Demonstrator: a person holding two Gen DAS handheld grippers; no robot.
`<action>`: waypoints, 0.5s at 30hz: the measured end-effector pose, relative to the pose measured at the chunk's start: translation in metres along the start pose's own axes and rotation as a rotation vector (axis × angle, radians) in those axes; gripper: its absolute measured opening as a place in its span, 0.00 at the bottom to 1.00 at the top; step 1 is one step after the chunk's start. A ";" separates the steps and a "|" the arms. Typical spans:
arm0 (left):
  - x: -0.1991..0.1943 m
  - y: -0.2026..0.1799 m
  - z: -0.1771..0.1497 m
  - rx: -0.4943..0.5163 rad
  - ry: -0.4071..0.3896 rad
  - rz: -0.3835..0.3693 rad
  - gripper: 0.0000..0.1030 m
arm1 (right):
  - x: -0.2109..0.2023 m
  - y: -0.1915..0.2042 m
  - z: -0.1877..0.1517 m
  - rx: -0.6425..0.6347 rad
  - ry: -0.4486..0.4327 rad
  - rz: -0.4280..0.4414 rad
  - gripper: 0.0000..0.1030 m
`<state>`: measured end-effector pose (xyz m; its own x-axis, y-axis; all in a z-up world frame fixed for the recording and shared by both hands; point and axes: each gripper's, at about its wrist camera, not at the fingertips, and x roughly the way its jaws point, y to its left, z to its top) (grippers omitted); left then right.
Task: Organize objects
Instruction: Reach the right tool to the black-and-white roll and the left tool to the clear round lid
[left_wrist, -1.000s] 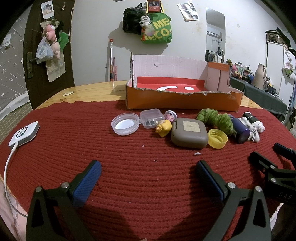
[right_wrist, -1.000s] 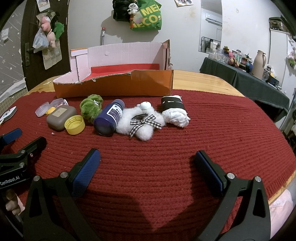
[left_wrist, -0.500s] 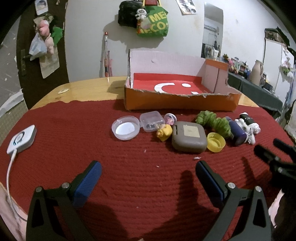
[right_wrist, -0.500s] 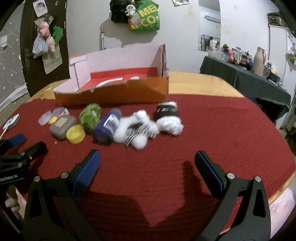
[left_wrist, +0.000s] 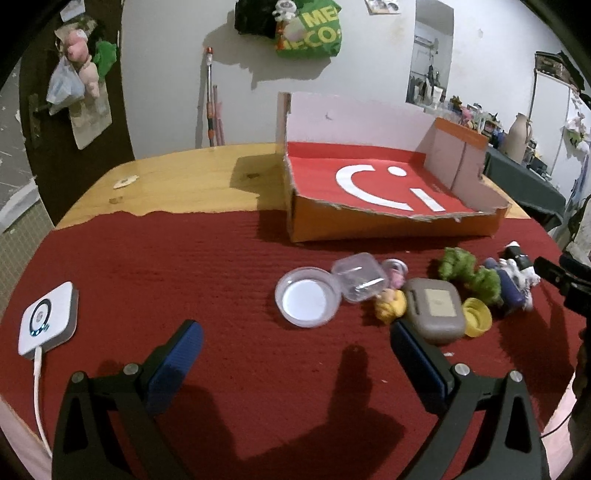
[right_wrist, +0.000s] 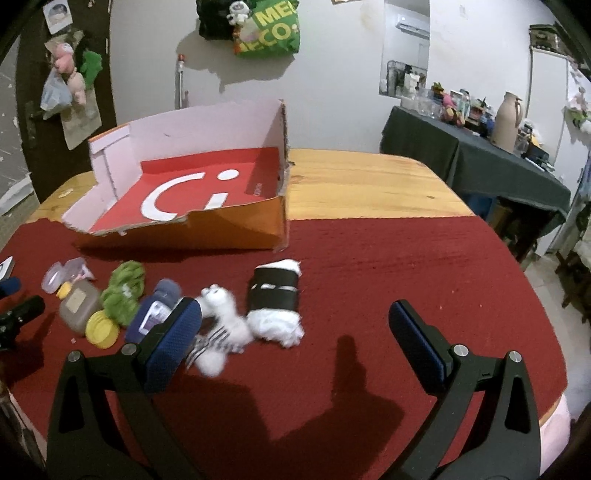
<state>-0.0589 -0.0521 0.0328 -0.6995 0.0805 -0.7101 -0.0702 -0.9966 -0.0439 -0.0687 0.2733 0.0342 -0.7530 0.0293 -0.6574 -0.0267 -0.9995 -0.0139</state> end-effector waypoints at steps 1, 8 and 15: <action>0.004 0.003 0.002 -0.002 0.013 -0.004 1.00 | 0.003 -0.001 0.003 0.001 0.010 -0.004 1.00; 0.022 0.015 0.011 0.005 0.082 0.002 1.00 | 0.026 -0.005 0.013 -0.022 0.085 -0.041 1.00; 0.035 0.011 0.018 0.045 0.113 -0.010 0.94 | 0.039 -0.004 0.012 -0.052 0.143 -0.048 0.99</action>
<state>-0.0970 -0.0602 0.0202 -0.6139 0.0854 -0.7848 -0.1104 -0.9937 -0.0218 -0.1056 0.2781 0.0179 -0.6502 0.0797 -0.7556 -0.0237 -0.9961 -0.0846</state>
